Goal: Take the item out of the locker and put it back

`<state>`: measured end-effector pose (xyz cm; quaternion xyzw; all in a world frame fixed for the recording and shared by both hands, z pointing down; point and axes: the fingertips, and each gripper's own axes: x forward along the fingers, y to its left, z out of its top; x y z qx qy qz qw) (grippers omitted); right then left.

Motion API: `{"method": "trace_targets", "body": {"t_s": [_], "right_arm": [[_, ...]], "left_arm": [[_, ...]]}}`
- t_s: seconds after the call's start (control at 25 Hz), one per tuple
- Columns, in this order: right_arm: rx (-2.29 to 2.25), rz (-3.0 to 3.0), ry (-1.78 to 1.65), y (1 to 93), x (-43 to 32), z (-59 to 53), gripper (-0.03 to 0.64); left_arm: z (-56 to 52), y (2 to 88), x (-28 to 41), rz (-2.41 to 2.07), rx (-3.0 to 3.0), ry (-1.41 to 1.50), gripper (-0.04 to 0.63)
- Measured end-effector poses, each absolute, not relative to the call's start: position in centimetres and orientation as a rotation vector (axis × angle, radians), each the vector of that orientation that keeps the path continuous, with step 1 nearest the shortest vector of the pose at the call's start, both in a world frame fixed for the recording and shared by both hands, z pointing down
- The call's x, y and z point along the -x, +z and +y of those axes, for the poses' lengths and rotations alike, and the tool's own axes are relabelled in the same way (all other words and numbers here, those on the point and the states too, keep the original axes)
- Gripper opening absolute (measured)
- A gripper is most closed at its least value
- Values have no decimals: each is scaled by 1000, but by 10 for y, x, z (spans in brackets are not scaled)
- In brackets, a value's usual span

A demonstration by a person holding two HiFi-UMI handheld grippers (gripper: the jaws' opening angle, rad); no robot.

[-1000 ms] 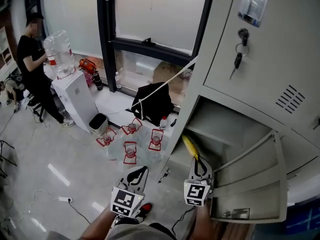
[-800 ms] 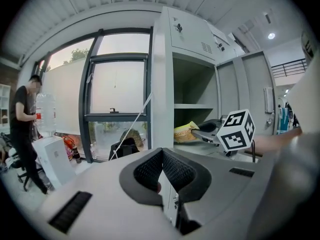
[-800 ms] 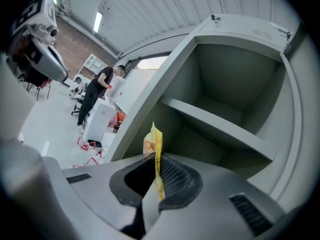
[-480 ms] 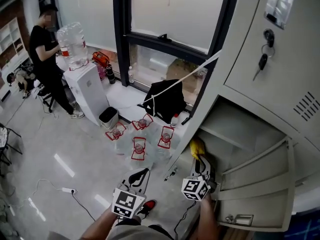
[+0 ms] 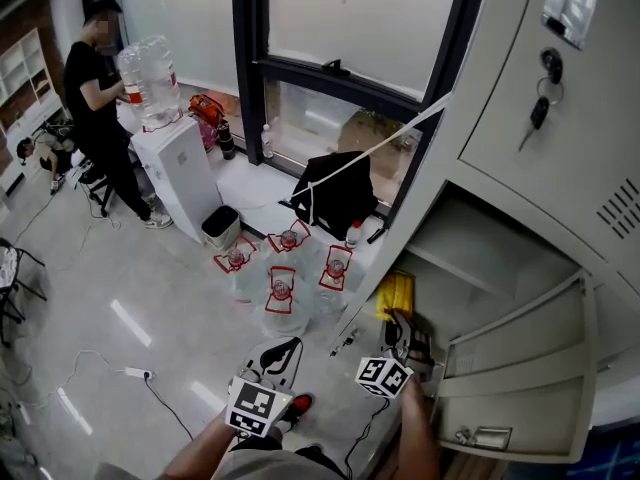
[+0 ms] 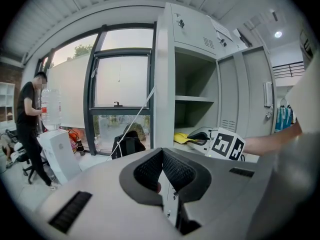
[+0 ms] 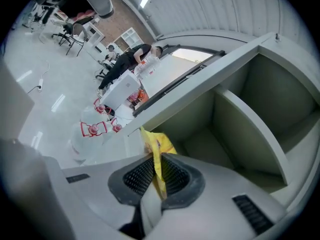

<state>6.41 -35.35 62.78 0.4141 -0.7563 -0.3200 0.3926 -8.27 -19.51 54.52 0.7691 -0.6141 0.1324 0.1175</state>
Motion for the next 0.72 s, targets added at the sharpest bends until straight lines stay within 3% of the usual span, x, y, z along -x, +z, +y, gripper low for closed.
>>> {"method": "trace_targets", "body": {"t_s": [0.32, 0.4, 0.6, 0.72], "right_arm": [[-1033, -1932, -779, 629, -64, -351, 61], [-1017, -1946, -761, 631, -64, -349, 96], [-998, -2004, -704, 633, -63, -344, 268], [-1019, -2003, -706, 628, -66, -343, 284]], "left_arm": [[-192, 546, 82, -1804, -2237, 381, 23], [-190, 546, 80, -1803, -2236, 379, 23], [-186, 545, 78, -1801, -2235, 378, 23], [-183, 542, 77, -1806, -2238, 372, 21]]}}
